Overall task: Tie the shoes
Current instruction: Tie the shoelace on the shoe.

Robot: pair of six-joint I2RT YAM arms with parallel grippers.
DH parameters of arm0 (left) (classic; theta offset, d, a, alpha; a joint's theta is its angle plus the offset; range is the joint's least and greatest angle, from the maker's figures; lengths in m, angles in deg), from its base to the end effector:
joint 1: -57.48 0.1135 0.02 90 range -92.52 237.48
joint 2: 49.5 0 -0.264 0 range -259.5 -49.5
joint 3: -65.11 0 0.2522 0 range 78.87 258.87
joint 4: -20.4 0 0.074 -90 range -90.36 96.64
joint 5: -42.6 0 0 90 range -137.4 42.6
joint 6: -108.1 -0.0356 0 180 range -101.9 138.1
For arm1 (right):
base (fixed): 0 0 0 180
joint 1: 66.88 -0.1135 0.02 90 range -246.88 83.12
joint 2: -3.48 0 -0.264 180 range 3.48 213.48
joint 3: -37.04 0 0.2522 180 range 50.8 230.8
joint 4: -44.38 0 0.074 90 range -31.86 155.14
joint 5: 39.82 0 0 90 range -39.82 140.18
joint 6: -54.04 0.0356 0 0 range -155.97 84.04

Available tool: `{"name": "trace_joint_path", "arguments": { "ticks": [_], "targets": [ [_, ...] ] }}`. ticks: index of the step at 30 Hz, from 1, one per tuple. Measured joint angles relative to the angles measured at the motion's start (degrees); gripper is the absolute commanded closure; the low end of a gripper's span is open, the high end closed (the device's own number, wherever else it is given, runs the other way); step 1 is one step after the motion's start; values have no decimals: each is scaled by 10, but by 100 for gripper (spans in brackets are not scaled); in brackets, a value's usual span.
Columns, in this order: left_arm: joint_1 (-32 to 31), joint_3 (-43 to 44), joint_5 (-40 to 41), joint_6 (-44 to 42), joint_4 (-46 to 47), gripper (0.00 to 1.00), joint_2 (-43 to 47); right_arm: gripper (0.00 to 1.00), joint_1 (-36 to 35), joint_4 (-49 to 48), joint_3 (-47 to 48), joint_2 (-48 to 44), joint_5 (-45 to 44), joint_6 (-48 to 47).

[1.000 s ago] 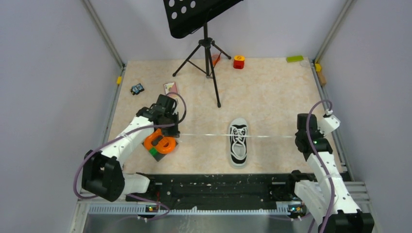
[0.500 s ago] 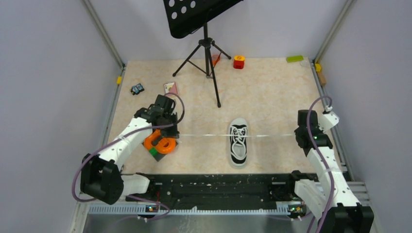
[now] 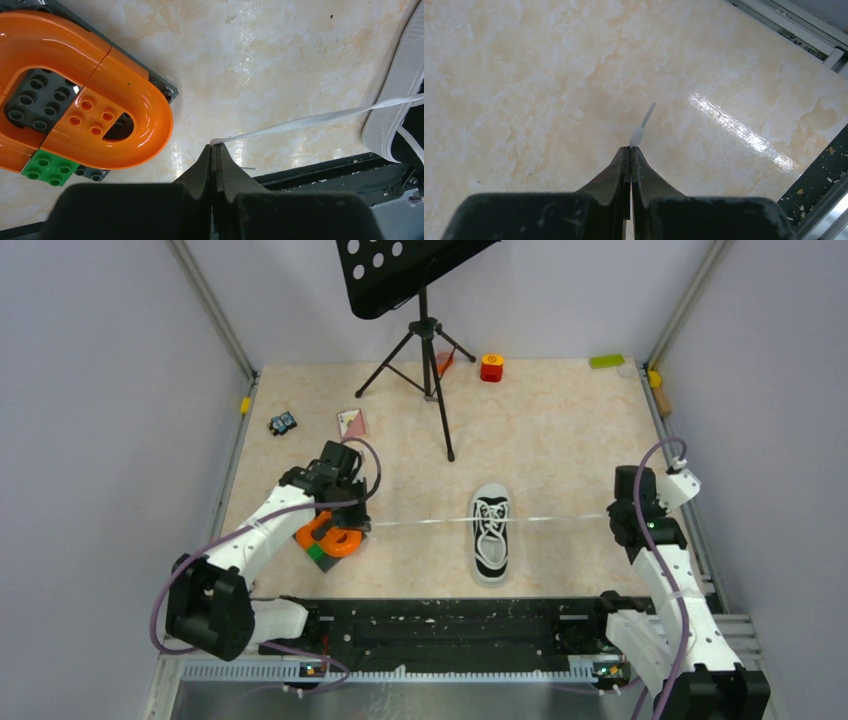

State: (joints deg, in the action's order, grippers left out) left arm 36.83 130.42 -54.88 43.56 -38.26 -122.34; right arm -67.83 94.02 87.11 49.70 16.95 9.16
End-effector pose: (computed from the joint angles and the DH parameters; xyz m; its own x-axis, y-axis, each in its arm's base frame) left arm 0.2194 -0.0877 0.2327 -0.9444 -0.0996 -0.3133 -0.0079 0.9597 -0.2811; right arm 0.1616 -0.0168 0.2467 -0.2448 0.5887 -0.7704 0.7676 0.6030 0.2169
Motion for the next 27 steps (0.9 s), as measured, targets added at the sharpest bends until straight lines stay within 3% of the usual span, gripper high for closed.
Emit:
{"name": "trace_joint_path", "arguments": {
  "ticks": [27],
  "targets": [
    [19, -99, -22, 82, 94, 100, 18, 100, 34, -38, -55, 25, 23, -10]
  ]
}}
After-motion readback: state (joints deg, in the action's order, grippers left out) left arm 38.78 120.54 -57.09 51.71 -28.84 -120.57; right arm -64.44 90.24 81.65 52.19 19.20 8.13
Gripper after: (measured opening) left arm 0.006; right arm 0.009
